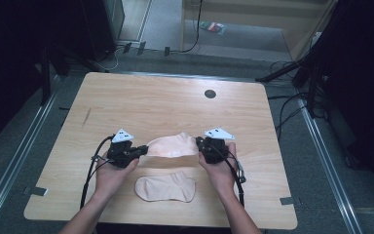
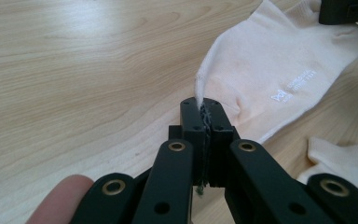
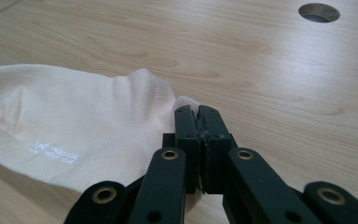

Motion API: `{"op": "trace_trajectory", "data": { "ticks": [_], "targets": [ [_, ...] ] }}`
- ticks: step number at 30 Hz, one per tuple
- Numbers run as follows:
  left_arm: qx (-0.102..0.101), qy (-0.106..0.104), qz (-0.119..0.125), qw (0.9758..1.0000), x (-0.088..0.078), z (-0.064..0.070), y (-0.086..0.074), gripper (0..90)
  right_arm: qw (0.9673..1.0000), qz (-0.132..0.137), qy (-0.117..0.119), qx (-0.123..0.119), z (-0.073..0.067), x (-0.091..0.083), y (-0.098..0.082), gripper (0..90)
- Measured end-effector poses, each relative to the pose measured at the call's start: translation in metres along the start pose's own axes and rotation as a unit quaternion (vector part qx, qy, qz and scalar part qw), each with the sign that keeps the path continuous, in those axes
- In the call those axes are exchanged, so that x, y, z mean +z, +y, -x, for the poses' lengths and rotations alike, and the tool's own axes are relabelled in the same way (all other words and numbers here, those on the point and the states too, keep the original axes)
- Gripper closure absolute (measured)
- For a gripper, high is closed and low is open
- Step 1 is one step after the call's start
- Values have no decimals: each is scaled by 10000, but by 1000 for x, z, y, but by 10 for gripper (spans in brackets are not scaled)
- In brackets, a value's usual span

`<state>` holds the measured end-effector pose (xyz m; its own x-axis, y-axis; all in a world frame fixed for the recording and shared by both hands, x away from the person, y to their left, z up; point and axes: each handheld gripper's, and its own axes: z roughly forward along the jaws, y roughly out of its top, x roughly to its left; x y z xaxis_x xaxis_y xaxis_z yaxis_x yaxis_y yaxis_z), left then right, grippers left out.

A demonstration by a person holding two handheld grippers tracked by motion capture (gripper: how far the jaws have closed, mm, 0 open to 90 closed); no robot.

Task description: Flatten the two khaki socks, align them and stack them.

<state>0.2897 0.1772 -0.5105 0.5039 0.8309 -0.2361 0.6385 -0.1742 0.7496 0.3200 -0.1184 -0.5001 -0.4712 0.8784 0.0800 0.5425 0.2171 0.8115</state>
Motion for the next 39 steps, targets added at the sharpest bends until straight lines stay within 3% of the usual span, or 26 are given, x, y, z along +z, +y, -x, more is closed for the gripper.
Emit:
{"op": "trace_trajectory", "data": {
  "ticks": [8,21,25,39],
  "targets": [
    [-64,-162,103,9998,-27,-1,-12,900,9998,36,181,-30,-17,-18,-9,888],
    [35,-326,-81,9994,-51,9,-43,900,9991,-19,423,22,-37,-42,-37,887],
    [145,-338,-176,9992,-54,13,-50,900,9991,-32,424,11,-42,-48,-44,887],
    [259,-458,-483,9974,-51,25,-72,899,9989,-205,400,-157,-52,-59,-69,887]
  ]
}}
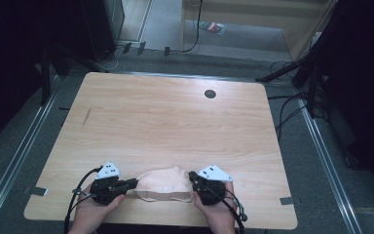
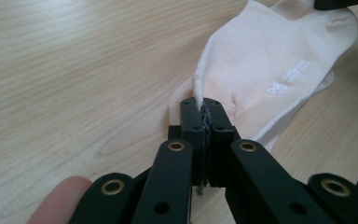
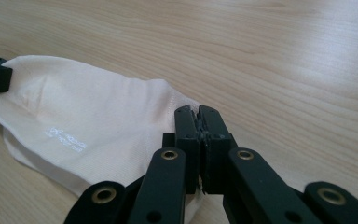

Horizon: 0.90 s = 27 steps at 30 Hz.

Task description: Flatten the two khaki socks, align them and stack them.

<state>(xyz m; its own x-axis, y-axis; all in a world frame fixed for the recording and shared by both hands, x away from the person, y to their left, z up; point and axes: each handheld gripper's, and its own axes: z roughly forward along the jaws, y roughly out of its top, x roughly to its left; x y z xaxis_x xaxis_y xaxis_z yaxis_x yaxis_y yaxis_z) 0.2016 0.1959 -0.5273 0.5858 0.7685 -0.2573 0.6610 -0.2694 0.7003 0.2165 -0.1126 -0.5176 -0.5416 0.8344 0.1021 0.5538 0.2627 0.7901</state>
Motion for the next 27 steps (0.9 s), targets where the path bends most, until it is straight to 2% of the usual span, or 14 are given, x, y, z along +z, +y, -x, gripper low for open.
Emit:
{"op": "trace_trajectory", "data": {
  "ticks": [3,5,7,9,11,14,16,18,20,22,24,27],
  "targets": [
    [76,51,17,10000,-1,3,-1,898,10000,5,-19,-42,-2,-2,-4,886],
    [145,211,40,9997,1,4,-2,892,9999,28,-26,-114,-3,-2,-6,883],
    [93,266,89,9996,2,3,-4,844,9999,-13,29,-109,-3,0,-8,862],
    [80,226,92,9997,4,3,-6,764,9999,-86,8,-130,-3,2,-10,755],
    [99,249,149,9995,3,3,-7,663,9999,-108,91,-19,0,2,-13,669],
    [46,285,252,9993,2,1,-7,585,9998,-39,167,32,3,-2,-14,562],
    [15,246,337,9991,0,0,-7,554,9998,47,168,43,5,-6,-15,565],
    [49,257,364,9990,-2,2,-7,544,9997,129,178,80,6,-10,-15,642],
    [95,292,314,9990,-2,5,-9,545,9995,194,235,126,4,-14,-15,697],
    [132,337,215,9991,0,7,-11,545,9994,201,275,82,1,-14,-15,707],
    [212,400,34,9990,4,8,-14,536,9993,85,354,-13,-7,-11,-17,715],
    [367,530,-182,9978,9,11,-16,497,9991,-223,305,-182,-13,-3,-24,722]
  ]
}}
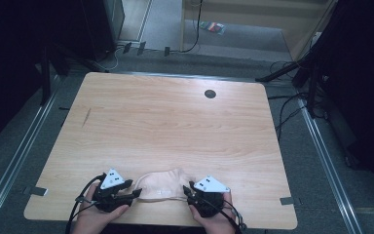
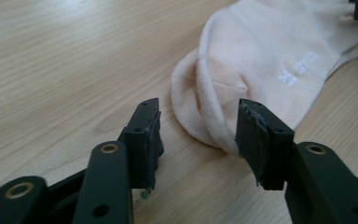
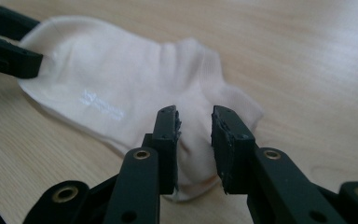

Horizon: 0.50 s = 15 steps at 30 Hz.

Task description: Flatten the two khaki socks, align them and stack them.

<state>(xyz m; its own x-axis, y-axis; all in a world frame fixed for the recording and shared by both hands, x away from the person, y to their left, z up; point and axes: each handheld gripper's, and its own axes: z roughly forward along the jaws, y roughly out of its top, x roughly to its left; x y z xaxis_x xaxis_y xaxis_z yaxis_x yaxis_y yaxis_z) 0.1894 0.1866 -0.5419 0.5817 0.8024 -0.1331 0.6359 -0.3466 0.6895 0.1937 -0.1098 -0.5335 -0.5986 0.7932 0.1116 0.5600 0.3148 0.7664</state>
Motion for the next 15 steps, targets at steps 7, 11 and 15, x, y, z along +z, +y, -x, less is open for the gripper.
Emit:
{"op": "trace_trajectory", "data": {
  "ticks": [7,11,15],
  "targets": [
    [-50,297,-36,9995,0,1,1,279,9995,-265,22,182,8,5,-4,687],
    [-262,141,699,9971,-18,-5,6,278,9994,169,118,262,5,-5,1,671],
    [-222,-391,1275,9908,-25,-1,8,606,9989,408,207,54,-6,-6,7,779]
  ]
}}
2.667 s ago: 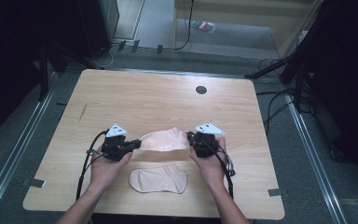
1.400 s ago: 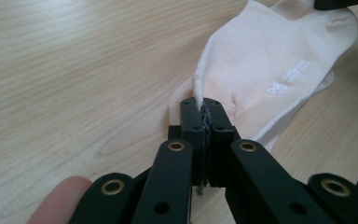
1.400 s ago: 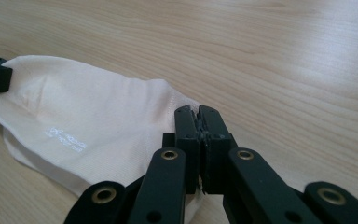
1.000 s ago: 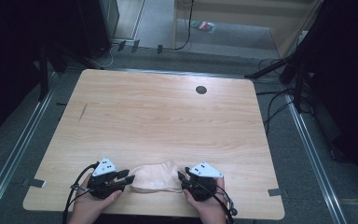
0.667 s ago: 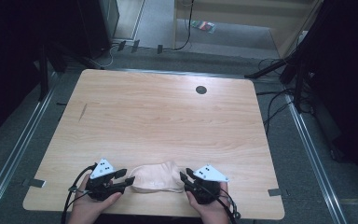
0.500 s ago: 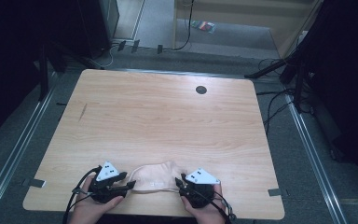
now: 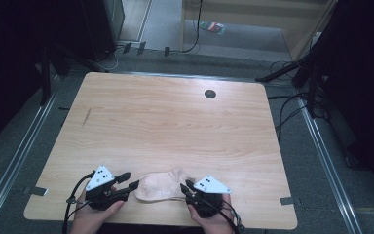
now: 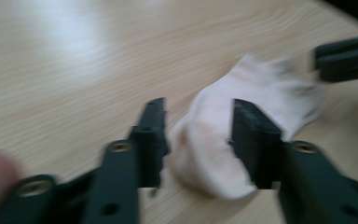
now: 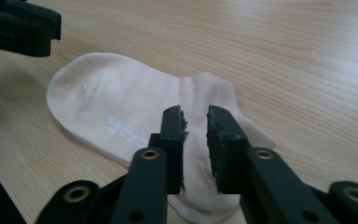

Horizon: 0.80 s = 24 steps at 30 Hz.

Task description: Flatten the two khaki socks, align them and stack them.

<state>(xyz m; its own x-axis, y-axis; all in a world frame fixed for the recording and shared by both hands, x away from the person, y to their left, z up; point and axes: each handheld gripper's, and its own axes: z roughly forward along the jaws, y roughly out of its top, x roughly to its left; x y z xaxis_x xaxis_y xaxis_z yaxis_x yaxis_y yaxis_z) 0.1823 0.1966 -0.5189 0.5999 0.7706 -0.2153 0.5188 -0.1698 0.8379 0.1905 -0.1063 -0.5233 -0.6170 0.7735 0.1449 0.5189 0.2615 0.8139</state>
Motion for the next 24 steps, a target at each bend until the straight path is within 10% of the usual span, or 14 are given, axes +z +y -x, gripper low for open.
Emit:
{"op": "trace_trajectory", "data": {
  "ticks": [2,5,24],
  "targets": [
    [249,-129,-89,9996,5,9,0,727,10000,-37,19,-64,-5,6,1,828],
    [412,229,-485,9977,18,14,-5,760,9998,-155,33,-85,-6,14,0,854],
    [1045,186,-1294,9859,33,20,-20,250,9979,-608,-203,-131,5,18,-15,811]
  ]
}}
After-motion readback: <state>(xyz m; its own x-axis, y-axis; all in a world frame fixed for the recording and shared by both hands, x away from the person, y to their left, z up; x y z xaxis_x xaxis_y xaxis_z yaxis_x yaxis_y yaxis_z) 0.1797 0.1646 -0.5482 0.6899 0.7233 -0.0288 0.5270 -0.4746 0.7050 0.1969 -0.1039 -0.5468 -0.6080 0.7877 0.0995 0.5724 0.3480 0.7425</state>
